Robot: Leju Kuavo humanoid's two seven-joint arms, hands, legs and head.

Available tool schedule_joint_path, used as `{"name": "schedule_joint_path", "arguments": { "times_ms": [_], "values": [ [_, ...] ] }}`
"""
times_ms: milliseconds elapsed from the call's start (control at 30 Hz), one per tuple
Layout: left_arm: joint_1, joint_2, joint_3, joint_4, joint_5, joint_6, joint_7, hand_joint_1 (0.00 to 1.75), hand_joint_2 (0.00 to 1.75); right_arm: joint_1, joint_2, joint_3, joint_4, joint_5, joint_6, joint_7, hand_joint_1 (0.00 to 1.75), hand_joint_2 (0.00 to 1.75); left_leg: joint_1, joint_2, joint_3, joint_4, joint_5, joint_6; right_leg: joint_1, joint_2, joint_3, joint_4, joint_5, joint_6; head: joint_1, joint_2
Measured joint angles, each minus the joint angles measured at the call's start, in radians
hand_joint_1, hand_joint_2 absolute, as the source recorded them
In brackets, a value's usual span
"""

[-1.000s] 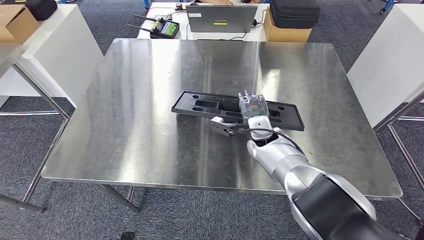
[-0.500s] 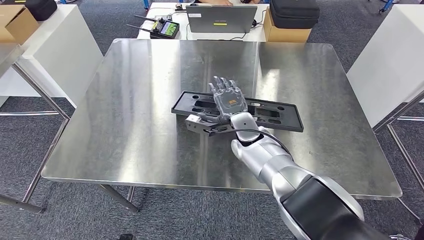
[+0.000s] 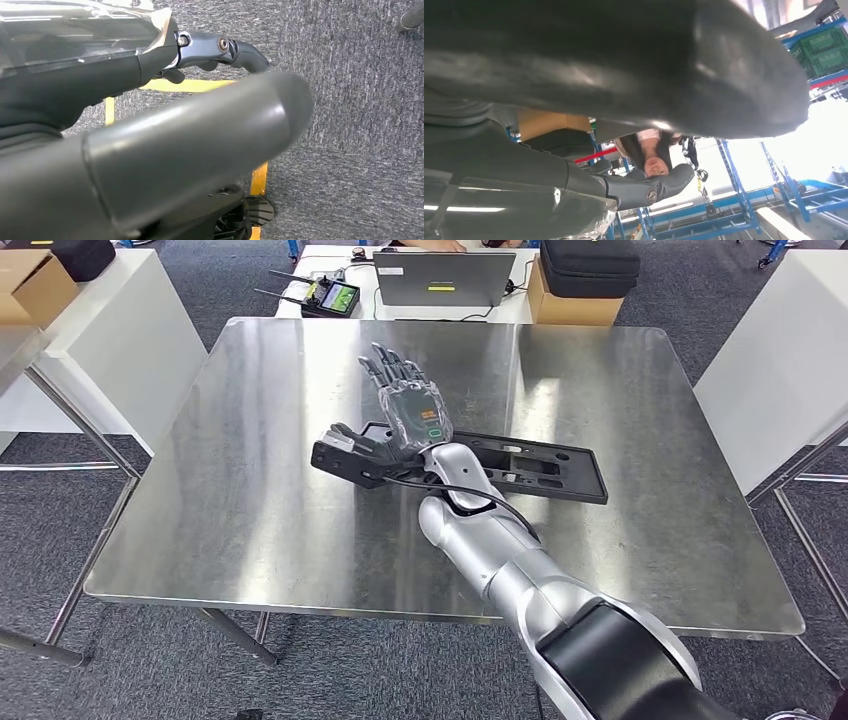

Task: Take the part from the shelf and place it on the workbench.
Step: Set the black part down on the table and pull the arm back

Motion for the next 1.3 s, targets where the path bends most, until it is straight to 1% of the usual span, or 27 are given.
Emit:
{"name": "schedule_joint_path", "arguments": {
  "times_ms": [333,400,433,467,533,567,633,733,800,833,900,967,1067,1167,1300],
  "values": [
    [0.0,0.0,0.0,0.0,0.0,0.001,0.0,0.0,0.0,0.005,0.0,-0.012,-0.017,-0.005,0.004,-0.004,0.0,0.0,0.0,0.0,0.0,0.0,0.0,0.0,0.0,0.0,0.0,0.0,0.0,0.0,0.0,0.0],
    [0.0,-0.001,0.0,0.0,0.004,0.009,0.005,0.0,0.0,0.011,0.005,-0.022,-0.024,-0.073,0.029,-0.06,0.0,0.0,0.0,0.0,0.0,0.0,0.0,0.0,0.0,0.0,0.0,0.0,0.0,0.0,0.0,0.0],
    [0.0,-0.002,0.0,0.0,0.009,0.017,0.008,0.0,0.0,0.02,0.011,-0.035,-0.036,-0.152,0.059,-0.117,0.0,0.0,0.0,0.0,0.0,0.0,0.0,0.0,0.0,0.0,0.0,0.0,0.0,0.0,0.0,0.0],
    [0.0,-0.003,0.001,0.0,0.015,0.026,0.01,0.0,0.0,0.035,0.019,-0.052,-0.058,-0.262,0.104,-0.189,0.0,0.0,0.0,0.0,0.0,0.0,0.0,0.0,0.0,0.0,0.0,0.0,0.0,0.0,0.0,0.0],
    [0.0,-0.008,0.003,0.0,0.028,0.041,0.008,0.0,0.0,0.077,0.034,-0.082,-0.123,-0.502,0.216,-0.315,0.0,0.0,0.0,0.0,0.0,0.0,0.0,0.0,0.0,0.0,0.0,0.0,0.0,0.0,0.0,0.0],
    [0.0,-0.011,0.003,0.0,0.035,0.046,0.006,0.0,0.0,0.104,0.039,-0.092,-0.17,-0.619,0.28,-0.363,0.0,0.0,0.0,0.0,0.0,0.0,0.0,0.0,0.0,0.0,0.0,0.0,0.0,0.0,0.0,0.0],
    [0.0,-0.016,0.005,0.0,0.047,0.05,0.0,0.0,0.0,0.17,0.042,-0.101,-0.278,-0.811,0.404,-0.423,0.0,0.0,0.0,-0.001,0.0,0.0,0.0,0.0,0.001,0.0,0.0,0.0,0.0,0.0,0.0,0.0],
    [0.0,-0.019,0.006,0.0,0.056,0.045,-0.011,0.0,0.0,0.29,0.032,-0.103,-0.486,-1.06,0.606,-0.463,0.0,0.0,0.0,0.0,0.0,0.0,-0.001,0.0,0.001,0.0,-0.001,0.0,0.0,0.0,0.0,0.0],
    [-0.002,-0.02,0.007,0.0,0.061,0.037,-0.017,0.0,0.0,0.364,0.014,-0.103,-0.607,-1.189,0.719,-0.488,0.0,0.0,0.0,0.0,0.001,0.0,-0.001,0.001,0.001,0.0,-0.001,-0.001,-0.001,0.0,0.0,0.0],
    [-0.003,-0.02,0.007,0.0,0.067,0.033,-0.02,0.0,0.0,0.404,0.0,-0.104,-0.667,-1.237,0.761,-0.51,0.0,0.0,0.0,-0.001,0.001,0.0,-0.002,0.001,0.001,0.0,0.0,-0.002,-0.001,0.0,0.0,0.0],
    [-0.008,-0.021,0.008,0.0,0.08,0.03,-0.025,0.0,0.0,0.497,-0.034,-0.109,-0.786,-1.272,0.803,-0.565,0.0,0.0,0.0,-0.001,0.002,0.0,-0.003,0.003,0.001,-0.001,0.001,-0.002,-0.002,0.001,0.0,0.0],
    [-0.013,-0.02,0.009,-0.001,0.089,0.029,-0.028,0.0,0.0,0.592,-0.071,-0.119,-0.902,-1.224,0.806,-0.604,0.0,0.0,-0.001,-0.001,0.001,0.0,-0.003,0.004,0.001,-0.001,0.003,-0.003,-0.002,0.003,0.0,0.0],
    [-0.017,-0.015,0.01,-0.001,0.101,0.02,-0.038,0.0,0.0,0.711,-0.114,-0.143,-1.061,-1.15,0.8,-0.623,0.0,0.0,-0.001,0.0,0.001,0.0,-0.004,0.005,0.001,0.0,0.003,-0.003,-0.002,0.003,0.0,0.0],
    [-0.018,-0.006,0.01,-0.002,0.109,0.009,-0.046,0.0,0.0,0.779,-0.132,-0.175,-1.151,-1.145,0.795,-0.624,0.0,0.0,-0.001,0.0,0.001,0.0,-0.005,0.006,0.0,0.0,0.003,-0.003,-0.003,0.003,0.0,0.0],
    [-0.018,0.001,0.01,-0.002,0.109,0.003,-0.049,0.0,0.0,0.824,-0.148,-0.205,-1.222,-1.15,0.795,-0.624,0.0,0.0,-0.001,0.0,0.002,0.0,-0.005,0.006,0.0,0.001,0.003,-0.003,-0.003,0.003,0.0,0.0]
  ]
}}
